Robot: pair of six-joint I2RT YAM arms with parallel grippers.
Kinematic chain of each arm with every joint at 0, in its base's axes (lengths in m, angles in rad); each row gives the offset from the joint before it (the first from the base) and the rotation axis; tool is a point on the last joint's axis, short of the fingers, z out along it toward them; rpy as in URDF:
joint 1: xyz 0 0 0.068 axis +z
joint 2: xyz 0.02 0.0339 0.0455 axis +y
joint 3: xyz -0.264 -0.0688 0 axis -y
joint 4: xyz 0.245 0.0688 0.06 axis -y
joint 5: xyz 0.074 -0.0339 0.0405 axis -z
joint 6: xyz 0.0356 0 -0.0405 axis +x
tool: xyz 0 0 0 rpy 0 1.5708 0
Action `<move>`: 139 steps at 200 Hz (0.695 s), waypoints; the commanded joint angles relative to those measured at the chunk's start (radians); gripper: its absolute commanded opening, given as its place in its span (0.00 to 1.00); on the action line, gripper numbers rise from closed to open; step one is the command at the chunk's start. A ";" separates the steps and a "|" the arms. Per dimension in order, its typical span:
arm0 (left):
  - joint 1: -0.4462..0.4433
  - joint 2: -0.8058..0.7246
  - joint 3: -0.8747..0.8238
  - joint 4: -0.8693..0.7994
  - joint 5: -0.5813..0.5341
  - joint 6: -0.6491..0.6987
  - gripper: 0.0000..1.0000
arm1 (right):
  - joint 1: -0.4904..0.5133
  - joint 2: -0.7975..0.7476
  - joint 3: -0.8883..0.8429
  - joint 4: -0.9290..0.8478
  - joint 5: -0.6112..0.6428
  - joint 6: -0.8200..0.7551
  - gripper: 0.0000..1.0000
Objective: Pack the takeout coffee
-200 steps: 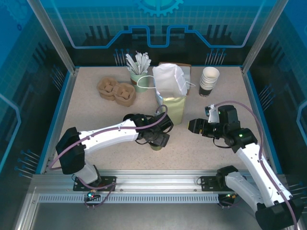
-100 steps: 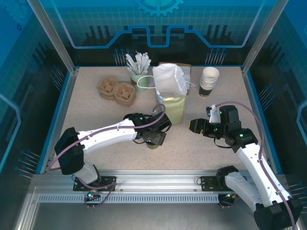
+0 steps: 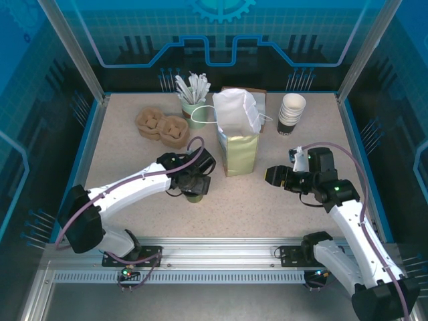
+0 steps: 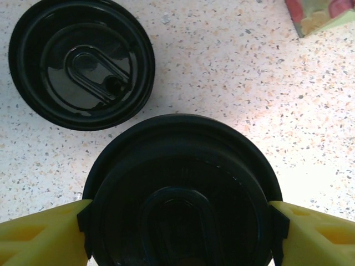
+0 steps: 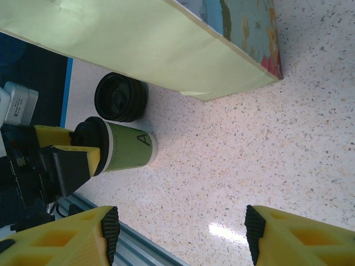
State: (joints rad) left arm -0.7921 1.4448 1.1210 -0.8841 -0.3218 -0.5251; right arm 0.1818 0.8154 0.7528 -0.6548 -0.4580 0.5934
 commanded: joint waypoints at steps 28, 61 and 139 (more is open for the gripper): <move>0.028 -0.034 -0.024 -0.039 0.007 0.020 0.90 | -0.044 -0.004 0.015 -0.032 -0.030 -0.035 0.64; 0.028 -0.080 0.002 -0.034 0.039 0.046 0.97 | -0.081 -0.001 0.052 -0.056 -0.034 -0.057 0.64; 0.045 -0.207 0.141 -0.048 0.033 0.114 0.99 | -0.212 0.114 0.284 -0.097 -0.016 -0.120 0.62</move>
State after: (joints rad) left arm -0.7677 1.2980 1.2110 -0.9222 -0.2977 -0.4599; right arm 0.0040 0.8867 0.9558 -0.7330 -0.4725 0.5064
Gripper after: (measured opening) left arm 0.989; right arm 0.625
